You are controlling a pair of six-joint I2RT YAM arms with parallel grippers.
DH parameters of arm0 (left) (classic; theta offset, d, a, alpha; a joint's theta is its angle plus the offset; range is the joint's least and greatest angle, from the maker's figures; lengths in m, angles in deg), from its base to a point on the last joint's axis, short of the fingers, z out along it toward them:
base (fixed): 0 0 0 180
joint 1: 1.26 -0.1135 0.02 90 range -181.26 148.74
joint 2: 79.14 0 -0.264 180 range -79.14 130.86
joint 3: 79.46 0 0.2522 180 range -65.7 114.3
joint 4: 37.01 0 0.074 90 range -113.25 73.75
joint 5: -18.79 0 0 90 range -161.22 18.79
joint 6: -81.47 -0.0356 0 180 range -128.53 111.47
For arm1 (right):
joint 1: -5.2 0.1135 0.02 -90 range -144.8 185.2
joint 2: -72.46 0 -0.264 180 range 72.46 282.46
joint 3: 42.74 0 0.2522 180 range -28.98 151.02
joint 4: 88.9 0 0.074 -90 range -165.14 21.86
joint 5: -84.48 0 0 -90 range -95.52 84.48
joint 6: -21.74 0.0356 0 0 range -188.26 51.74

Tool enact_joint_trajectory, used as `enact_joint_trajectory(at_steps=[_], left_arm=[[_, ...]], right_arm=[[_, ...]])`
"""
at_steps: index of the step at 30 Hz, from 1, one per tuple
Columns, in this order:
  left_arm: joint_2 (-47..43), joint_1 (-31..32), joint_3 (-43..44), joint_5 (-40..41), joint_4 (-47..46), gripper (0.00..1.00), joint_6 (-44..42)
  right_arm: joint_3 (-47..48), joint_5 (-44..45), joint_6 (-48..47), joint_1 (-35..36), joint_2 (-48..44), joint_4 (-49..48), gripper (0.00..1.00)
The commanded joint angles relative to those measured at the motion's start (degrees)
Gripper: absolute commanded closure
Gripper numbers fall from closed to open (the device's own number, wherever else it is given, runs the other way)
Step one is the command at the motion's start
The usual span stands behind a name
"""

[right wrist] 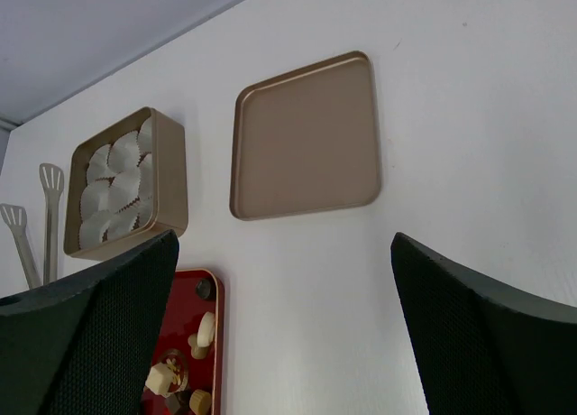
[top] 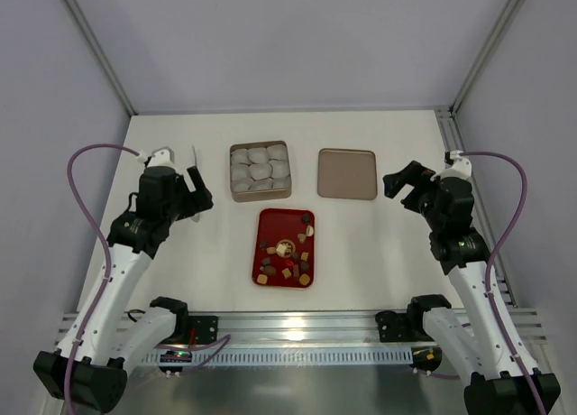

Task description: Pack the chocolate

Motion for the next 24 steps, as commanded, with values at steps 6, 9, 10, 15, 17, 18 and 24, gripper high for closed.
enact_joint_trajectory(at_steps=[6, 9, 10, 15, 17, 18, 24], left_arm=[[0.67, 0.00, 0.54, 4.33, 0.59, 0.07, 0.47], [2.52, 0.00, 1.06, 8.10, 0.33, 0.02, 2.14], [4.96, -0.35, 1.50, 8.56, 0.33, 0.01, 2.32], [16.65, -2.46, 6.24, 9.62, 0.24, 0.00, 2.76], [23.31, -4.04, 9.05, 8.65, -0.20, 0.00, 3.02], [25.44, -4.39, 10.02, 8.30, -0.98, 0.00, 2.85], [40.22, -6.59, 17.59, 8.56, -1.87, 0.00, 1.53]], right_arm=[[2.55, -0.17, -1.42, 0.01, -0.18, -1.86, 0.00], [3.25, -1.74, -1.60, 0.01, 1.39, -1.86, 0.00], [3.52, -2.88, -1.60, -0.07, 1.83, -1.69, 0.00], [5.10, -6.14, -2.13, -0.07, 4.65, -0.90, 0.00], [5.45, -7.54, -2.21, -0.07, 5.27, -0.63, 0.00], [5.45, -7.99, -2.30, -0.07, 5.44, -0.55, 0.00], [5.19, -9.13, -2.65, 0.01, 5.35, -0.46, 0.00]])
